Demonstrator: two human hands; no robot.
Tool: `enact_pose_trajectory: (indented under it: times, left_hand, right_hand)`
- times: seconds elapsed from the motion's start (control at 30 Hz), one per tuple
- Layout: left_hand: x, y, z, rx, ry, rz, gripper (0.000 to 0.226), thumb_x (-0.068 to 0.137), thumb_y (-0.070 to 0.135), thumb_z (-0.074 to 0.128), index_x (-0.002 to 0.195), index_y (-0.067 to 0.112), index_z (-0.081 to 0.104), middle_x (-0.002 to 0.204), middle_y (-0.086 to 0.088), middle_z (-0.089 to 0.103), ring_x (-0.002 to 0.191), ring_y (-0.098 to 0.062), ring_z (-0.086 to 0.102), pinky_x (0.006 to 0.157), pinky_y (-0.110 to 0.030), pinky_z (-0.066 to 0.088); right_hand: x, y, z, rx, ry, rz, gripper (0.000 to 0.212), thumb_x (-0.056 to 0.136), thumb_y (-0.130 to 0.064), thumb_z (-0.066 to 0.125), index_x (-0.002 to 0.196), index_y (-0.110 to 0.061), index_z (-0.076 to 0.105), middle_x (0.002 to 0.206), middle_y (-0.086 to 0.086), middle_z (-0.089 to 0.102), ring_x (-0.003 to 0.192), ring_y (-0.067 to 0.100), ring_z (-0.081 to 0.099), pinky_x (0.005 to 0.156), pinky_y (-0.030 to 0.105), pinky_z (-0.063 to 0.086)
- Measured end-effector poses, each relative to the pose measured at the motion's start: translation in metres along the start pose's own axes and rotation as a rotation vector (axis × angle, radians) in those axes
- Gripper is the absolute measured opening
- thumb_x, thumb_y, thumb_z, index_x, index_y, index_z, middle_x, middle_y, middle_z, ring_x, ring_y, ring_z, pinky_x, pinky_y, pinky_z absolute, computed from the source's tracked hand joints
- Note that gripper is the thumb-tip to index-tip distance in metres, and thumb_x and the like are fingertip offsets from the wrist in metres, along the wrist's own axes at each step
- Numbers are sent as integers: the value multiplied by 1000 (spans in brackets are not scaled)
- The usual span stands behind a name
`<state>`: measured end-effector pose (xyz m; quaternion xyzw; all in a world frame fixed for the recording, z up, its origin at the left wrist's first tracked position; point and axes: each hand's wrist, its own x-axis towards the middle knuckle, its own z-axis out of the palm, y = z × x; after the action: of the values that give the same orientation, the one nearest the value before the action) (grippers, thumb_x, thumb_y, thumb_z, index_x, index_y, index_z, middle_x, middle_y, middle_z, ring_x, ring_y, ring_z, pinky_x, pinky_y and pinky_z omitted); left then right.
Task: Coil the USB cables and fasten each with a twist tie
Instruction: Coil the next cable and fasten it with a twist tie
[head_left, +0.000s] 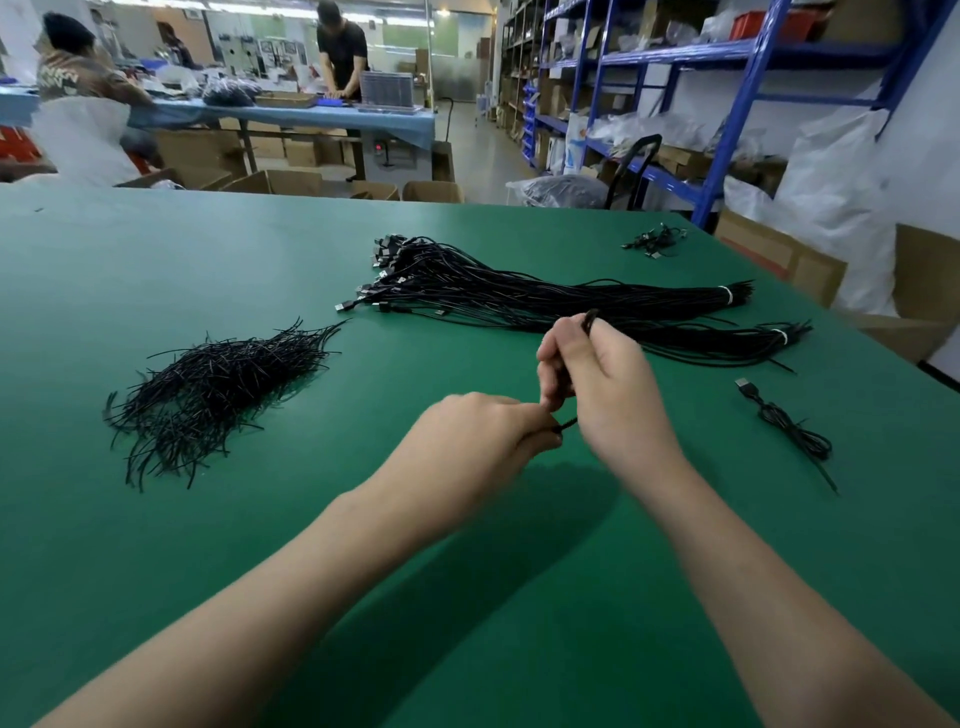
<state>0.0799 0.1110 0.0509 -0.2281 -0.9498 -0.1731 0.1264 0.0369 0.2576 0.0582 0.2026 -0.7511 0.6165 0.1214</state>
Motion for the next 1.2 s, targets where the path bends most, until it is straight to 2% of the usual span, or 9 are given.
enact_pose_trajectory:
  times: [0.07, 0.13, 0.3, 0.4, 0.5, 0.67, 0.9, 1.03, 1.2]
  left_hand:
    - [-1, -4, -18, 182, 45, 22, 33, 103, 50, 41, 115, 33, 66, 99, 7, 68, 94, -22, 65, 77, -36, 50]
    - [0, -8, -33, 271, 106, 49, 35, 101, 55, 42, 112, 36, 69, 101, 9, 68, 94, -18, 65, 71, -29, 41]
    - [2, -24, -49, 198, 279, 100, 32, 87, 57, 66, 86, 27, 76, 81, 9, 70, 74, -17, 60, 70, -33, 43]
    - [4, -33, -51, 108, 255, 241, 22, 87, 43, 74, 92, 22, 78, 77, 10, 69, 68, -15, 61, 77, -33, 44]
    - [7, -38, -51, 187, 174, 349, 26, 90, 40, 71, 111, 27, 78, 83, 10, 70, 75, -16, 64, 83, -37, 46]
    - [5, -47, -45, 231, 108, 446, 23, 95, 50, 58, 99, 41, 78, 115, 9, 65, 105, -17, 57, 87, -38, 41]
    - [1, -49, -28, 79, 43, 387, 25, 98, 50, 55, 99, 35, 74, 101, 6, 52, 92, -15, 51, 80, -39, 43]
    - [-2, -51, -17, -43, 15, 347, 26, 95, 46, 57, 99, 28, 76, 96, 7, 46, 87, -16, 49, 81, -34, 43]
    - [-6, -52, -3, -90, 51, 318, 29, 95, 45, 59, 97, 22, 77, 93, 2, 48, 82, -10, 43, 76, -21, 34]
  right_hand:
    - [-4, 6, 0, -223, -19, -42, 35, 108, -26, 42, 79, -14, 58, 63, -3, 62, 59, 10, 56, 63, 30, 49]
    - [-10, 9, 2, -350, -77, -41, 35, 107, -28, 44, 78, -15, 58, 63, -3, 64, 56, 7, 57, 61, 27, 49]
    - [-19, 10, 6, -396, -265, 28, 47, 108, -43, 35, 74, -21, 60, 57, -3, 50, 50, 11, 41, 53, 35, 36]
    - [-24, 12, 0, -276, -372, 108, 56, 103, -55, 32, 71, -20, 63, 55, -12, 43, 52, 9, 38, 51, 28, 30]
    - [-29, 12, -1, -161, -515, 182, 47, 96, -53, 39, 71, -20, 62, 53, -15, 40, 53, 9, 34, 53, 26, 29]
    - [-29, 11, -8, 58, -719, 327, 42, 99, -46, 42, 74, -15, 56, 53, -10, 34, 51, 10, 26, 49, 18, 26]
    - [-33, 15, -17, 283, -825, 471, 41, 105, -40, 45, 76, -14, 56, 58, 1, 19, 51, 13, 19, 48, 19, 22]
    - [-35, 17, -18, 280, -841, 526, 40, 102, -42, 48, 77, -15, 62, 54, -4, 30, 52, 14, 23, 50, 21, 26]
    - [-34, 20, -21, 172, -772, 469, 40, 97, -47, 56, 79, -13, 67, 56, 3, 55, 50, 15, 46, 50, 21, 41]
